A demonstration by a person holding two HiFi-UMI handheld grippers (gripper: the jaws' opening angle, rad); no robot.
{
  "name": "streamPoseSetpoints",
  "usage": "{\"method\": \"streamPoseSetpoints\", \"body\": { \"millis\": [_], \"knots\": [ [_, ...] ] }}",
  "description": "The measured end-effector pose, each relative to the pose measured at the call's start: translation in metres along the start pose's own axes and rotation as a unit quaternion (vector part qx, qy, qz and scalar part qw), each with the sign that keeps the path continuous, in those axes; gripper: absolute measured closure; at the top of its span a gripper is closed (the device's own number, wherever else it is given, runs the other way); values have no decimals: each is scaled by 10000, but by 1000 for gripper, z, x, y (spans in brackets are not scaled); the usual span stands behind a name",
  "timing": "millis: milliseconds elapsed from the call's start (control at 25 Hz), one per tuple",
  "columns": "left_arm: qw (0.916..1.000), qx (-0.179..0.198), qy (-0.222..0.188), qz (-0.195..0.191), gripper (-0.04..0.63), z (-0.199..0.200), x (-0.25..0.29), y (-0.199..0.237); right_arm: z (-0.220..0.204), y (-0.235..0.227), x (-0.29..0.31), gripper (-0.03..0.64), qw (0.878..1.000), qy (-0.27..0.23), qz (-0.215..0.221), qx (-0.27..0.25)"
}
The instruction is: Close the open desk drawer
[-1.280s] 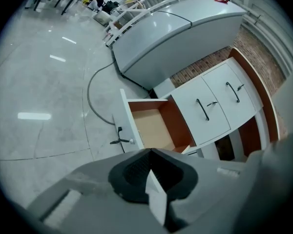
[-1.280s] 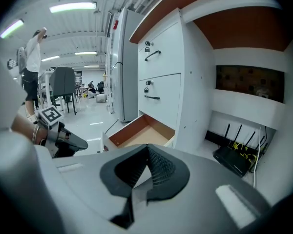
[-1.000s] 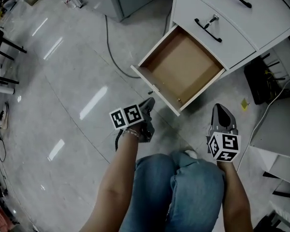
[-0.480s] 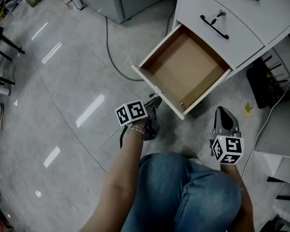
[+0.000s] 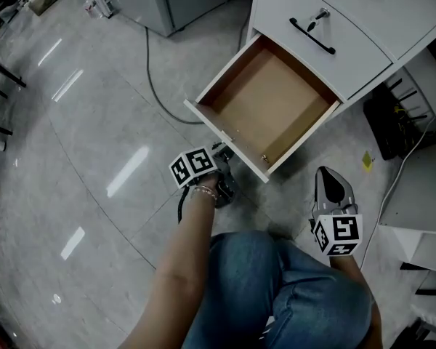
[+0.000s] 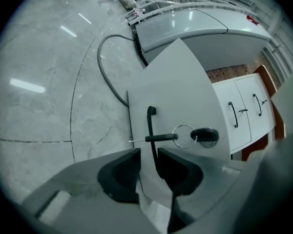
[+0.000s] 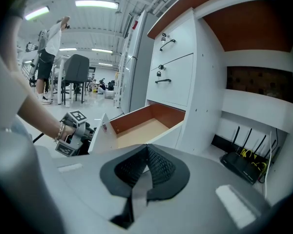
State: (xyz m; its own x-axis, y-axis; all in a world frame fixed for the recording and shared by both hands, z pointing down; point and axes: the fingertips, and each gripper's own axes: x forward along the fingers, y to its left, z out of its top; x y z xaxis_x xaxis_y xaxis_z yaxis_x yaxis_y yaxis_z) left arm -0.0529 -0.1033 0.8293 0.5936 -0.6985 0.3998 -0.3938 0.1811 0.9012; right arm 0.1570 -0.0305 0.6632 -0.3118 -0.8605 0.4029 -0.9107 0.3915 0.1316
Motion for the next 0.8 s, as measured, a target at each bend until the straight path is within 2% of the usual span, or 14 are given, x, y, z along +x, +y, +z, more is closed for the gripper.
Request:
{"method": "streamPoseSetpoints", "body": {
  "millis": [80, 200, 280, 600, 800],
  "knots": [
    [9997, -169, -75, -132, 500, -1, 1, -1, -3, 1, 0, 618, 10000, 21, -4, 21],
    [9963, -672, -254, -478, 589, 0, 4, -7, -6, 4, 0, 618, 10000, 31, 12, 28],
    [9935, -899, -362, -591, 594, 1, 4, -7, -5, 4, 0, 618, 10000, 17, 8, 41],
    [9944, -763, -392, -610, 592, 5, -2, -11, 7, 3, 0, 618, 9999, -117, -18, 119],
    [9959, -610, -256, -621, 580, 4, -12, -21, 12, 4, 0, 618, 9997, -174, -44, 182]
  ]
}}
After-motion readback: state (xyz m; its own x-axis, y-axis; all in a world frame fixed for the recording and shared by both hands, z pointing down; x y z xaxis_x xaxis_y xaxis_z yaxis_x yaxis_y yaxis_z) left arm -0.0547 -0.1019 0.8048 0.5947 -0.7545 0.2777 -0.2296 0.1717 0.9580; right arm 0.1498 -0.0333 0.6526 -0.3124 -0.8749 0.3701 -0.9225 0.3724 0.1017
